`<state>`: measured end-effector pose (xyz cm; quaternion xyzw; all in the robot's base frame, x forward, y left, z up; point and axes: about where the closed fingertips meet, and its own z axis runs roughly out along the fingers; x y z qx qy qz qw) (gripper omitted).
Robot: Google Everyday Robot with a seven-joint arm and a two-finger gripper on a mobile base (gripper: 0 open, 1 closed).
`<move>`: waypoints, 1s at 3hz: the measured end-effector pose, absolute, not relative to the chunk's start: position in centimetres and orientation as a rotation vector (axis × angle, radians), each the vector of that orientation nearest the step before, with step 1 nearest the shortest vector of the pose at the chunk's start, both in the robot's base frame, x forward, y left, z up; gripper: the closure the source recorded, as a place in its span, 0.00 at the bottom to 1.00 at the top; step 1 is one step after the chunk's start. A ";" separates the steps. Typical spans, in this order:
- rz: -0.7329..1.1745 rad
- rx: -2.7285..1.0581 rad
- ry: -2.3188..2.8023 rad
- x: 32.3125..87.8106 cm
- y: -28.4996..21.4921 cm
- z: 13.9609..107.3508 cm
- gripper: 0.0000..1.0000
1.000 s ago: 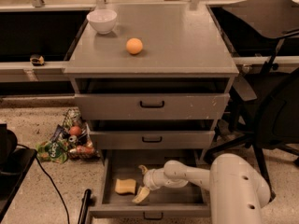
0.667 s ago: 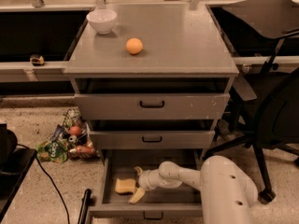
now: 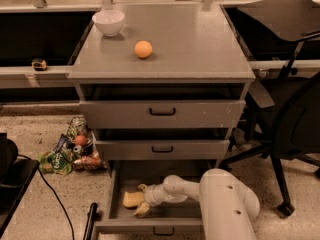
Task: Pick sponge from bottom drawer and place on counter
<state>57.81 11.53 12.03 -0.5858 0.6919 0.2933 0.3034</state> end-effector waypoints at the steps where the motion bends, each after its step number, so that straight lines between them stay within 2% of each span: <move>1: 0.765 -1.562 1.847 57.4 11.9 11.1 0.41; 3: 0.656 -1.536 1.770 57.3 9.3 16.1 0.88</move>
Offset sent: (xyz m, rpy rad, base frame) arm -0.0117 -0.0158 0.0195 -0.0471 -0.0799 -0.0454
